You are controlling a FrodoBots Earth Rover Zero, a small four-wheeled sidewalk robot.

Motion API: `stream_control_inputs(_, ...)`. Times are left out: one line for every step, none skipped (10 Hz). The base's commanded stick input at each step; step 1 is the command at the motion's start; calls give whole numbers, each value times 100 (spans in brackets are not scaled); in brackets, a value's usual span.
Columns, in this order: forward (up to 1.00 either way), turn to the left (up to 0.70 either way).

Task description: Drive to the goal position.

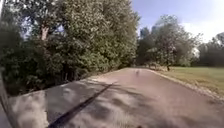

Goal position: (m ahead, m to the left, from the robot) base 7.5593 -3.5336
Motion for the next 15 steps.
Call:
stream_control_inputs(70,-34)
stream_control_inputs(70,-35)
stream_control_inputs(70,-35)
stream_control_inputs(70,-35)
stream_control_inputs(70,-35)
stream_control_inputs(70,-35)
stream_control_inputs(70,-19)
stream_control_inputs(70,0)
stream_control_inputs(70,0)
stream_control_inputs(70,0)
stream_control_inputs(70,0)
stream_control_inputs(70,0)
stream_control_inputs(70,0)
stream_control_inputs(70,0)
stream_control_inputs(70,0)
